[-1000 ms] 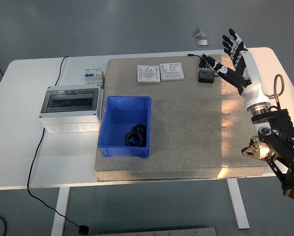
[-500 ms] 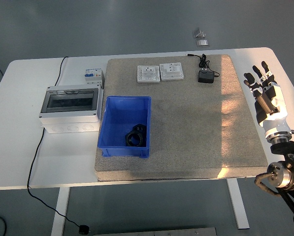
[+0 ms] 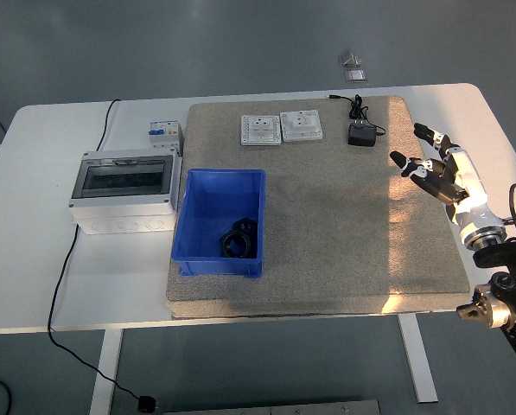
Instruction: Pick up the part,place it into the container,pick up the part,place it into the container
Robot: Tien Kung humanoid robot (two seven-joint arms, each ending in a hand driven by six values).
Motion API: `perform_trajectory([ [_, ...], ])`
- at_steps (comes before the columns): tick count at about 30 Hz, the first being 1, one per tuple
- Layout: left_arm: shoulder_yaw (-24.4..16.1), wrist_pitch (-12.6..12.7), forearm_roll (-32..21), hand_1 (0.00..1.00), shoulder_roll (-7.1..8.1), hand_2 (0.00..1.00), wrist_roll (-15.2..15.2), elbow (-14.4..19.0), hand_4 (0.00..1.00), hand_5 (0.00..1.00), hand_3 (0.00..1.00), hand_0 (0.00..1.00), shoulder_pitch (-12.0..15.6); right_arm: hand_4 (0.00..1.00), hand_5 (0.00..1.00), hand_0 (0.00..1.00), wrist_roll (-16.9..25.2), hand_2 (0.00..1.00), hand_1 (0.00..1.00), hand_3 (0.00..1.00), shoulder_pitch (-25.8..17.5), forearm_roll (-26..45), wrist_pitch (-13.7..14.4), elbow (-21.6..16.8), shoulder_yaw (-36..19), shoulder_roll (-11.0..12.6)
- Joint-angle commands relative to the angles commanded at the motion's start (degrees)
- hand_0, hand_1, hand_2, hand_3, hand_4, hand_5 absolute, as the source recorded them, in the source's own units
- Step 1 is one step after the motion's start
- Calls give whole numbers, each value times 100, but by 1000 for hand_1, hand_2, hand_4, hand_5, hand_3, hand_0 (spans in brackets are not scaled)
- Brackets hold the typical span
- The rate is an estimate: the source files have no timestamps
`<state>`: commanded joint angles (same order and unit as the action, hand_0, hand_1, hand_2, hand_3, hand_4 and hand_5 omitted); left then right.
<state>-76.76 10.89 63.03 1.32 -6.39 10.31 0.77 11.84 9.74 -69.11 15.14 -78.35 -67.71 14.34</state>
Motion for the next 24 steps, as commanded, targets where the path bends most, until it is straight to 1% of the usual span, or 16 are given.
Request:
perform_trajectory([
  [3,23,-5,-15,712,2,687,5,0,845,998,783,740,0,943,349,774,-71,850,392,449,-31,-269,35,19,-44,-9],
  [5,41,-10,-26,712,9,687,8,0,845,998,783,740,-3,943,349,774,-217,850,392,449,-57,-454,15,33,-98,-16],
  [6,51,-13,-30,712,16,687,9,0,844,998,783,741,-8,923,345,762,-288,856,389,488,-72,-533,2,36,-143,-17],
  [11,83,-21,-53,712,46,687,18,0,844,998,783,741,-30,923,345,762,-409,856,389,488,-110,-714,4,1,-372,-14],
  [12,84,-22,-54,712,50,689,20,0,844,998,782,741,-31,943,373,758,-412,881,396,814,-116,-726,8,-10,-407,-11],
  [17,71,-20,-52,712,76,689,36,0,844,998,782,741,-43,943,373,758,-475,881,396,814,-138,-856,2,-93,-581,24],
  [18,66,-20,-49,712,80,689,37,0,843,998,781,741,-44,936,362,747,-504,889,395,890,-140,-919,-1,-112,-603,31],
  [23,34,-19,-15,712,98,689,39,0,843,998,781,741,-49,936,362,747,-819,889,395,890,-102,-1592,-40,-274,-737,79],
  [24,26,-20,-5,713,103,688,38,0,843,998,779,741,-51,923,341,787,-925,954,593,935,-83,-1796,-93,-314,-781,87],
])
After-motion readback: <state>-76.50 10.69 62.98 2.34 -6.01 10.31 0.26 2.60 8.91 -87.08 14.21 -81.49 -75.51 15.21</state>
